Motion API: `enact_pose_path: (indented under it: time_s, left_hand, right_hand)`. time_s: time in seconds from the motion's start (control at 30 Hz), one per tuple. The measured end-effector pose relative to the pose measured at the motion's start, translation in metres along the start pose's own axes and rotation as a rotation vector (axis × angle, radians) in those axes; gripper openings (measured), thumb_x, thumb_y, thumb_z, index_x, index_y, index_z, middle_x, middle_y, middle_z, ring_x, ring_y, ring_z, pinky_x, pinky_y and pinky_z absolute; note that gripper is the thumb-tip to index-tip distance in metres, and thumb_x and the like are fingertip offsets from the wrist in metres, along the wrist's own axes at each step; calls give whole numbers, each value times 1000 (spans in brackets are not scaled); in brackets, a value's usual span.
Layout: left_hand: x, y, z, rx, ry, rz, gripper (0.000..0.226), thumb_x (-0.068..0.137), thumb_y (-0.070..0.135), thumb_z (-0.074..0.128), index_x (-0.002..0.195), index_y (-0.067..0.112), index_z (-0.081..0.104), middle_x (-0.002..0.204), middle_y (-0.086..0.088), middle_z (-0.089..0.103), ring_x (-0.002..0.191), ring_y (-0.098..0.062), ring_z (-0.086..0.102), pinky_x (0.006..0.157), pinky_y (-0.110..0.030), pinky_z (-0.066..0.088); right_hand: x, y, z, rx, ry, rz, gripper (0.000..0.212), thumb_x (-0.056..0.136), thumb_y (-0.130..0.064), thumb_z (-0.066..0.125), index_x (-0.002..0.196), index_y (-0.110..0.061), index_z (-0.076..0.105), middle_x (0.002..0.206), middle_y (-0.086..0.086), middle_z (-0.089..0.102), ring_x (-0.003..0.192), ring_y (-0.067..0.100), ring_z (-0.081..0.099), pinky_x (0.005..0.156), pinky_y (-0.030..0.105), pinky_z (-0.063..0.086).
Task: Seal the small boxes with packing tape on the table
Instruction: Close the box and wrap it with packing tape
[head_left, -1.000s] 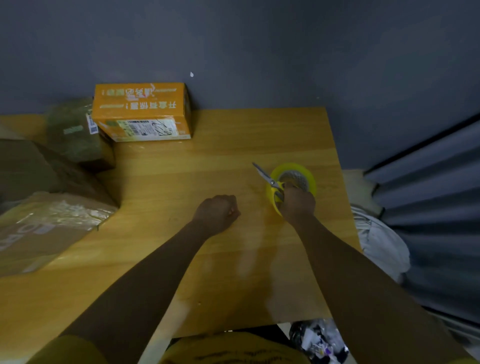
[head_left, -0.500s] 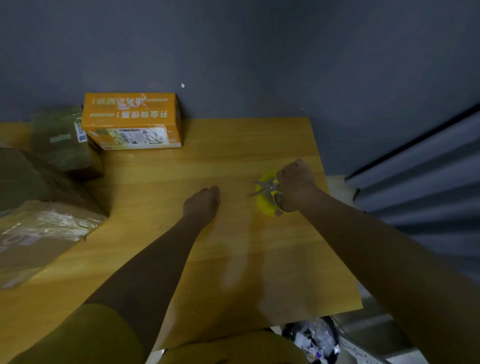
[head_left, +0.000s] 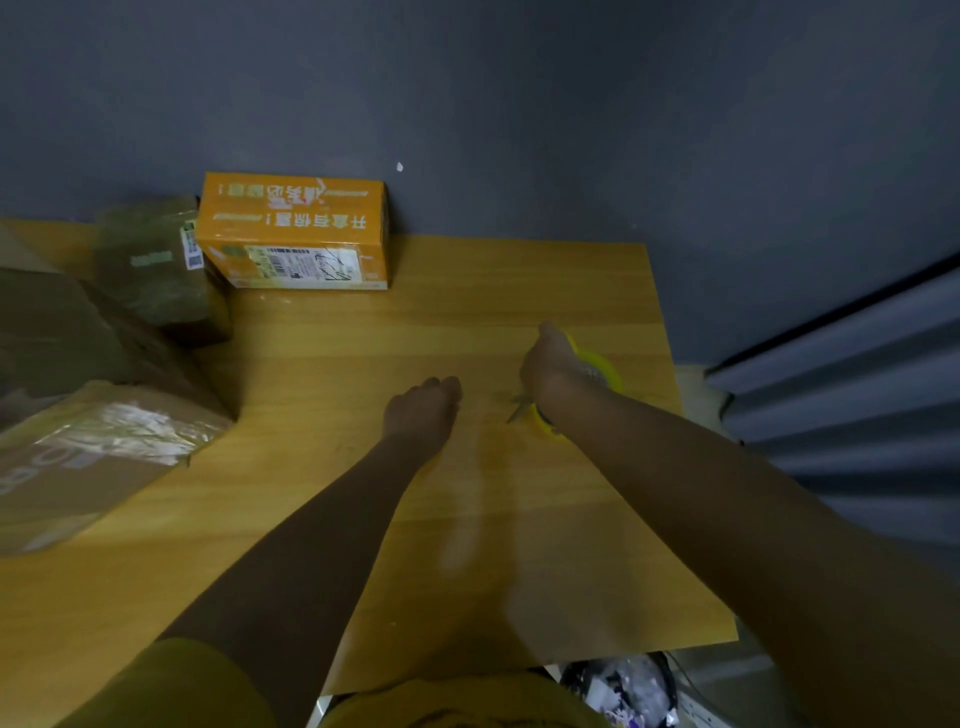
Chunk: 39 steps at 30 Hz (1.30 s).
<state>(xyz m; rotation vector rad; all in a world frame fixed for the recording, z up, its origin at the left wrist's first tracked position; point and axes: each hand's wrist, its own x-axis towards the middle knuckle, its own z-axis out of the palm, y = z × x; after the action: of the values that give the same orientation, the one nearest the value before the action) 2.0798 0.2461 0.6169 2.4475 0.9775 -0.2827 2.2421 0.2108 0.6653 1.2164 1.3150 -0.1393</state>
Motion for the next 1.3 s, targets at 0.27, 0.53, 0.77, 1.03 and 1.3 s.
enact_pose_path:
  time_s: [0.27,0.53,0.77,1.03,1.3]
  left_hand:
    - [-5,-5,1,-18,15,-68,16,102,18,38,111,10,48,108,-11,55,89,-32,57,70,-37,45]
    - [-12,-2,1,-87,13,-65,16,101,21,40,110,10,47,108,-12,55,86,-32,57,70,-40,48]
    - [-12,11,5,-206,33,-35,18,101,26,41,112,12,48,110,-10,55,86,-31,57,69,-40,50]
    - [-20,21,-14,-355,80,3,9,99,14,39,102,12,47,98,-14,60,80,-31,58,69,-43,49]
    - [-60,20,-77,-649,328,-84,7,92,7,48,91,14,47,82,3,53,67,-13,52,58,-22,40]
  right_hand:
    - [-46,-9,11,393,99,60,32,99,-8,46,69,-20,44,66,-4,42,53,11,38,45,17,35]
    - [-60,-72,52,1024,131,258,35,102,-15,38,133,-19,52,75,-1,56,71,18,58,70,25,44]
    - [-59,-112,70,1355,193,372,36,104,-30,35,119,-7,58,125,10,60,120,27,56,93,32,44]
    - [-67,-89,69,1646,542,317,29,97,-18,48,120,-5,60,116,16,63,108,30,61,72,29,41]
    - [-75,-31,-6,2808,466,-93,54,84,-27,74,132,-16,52,113,-1,63,109,20,59,83,31,46]
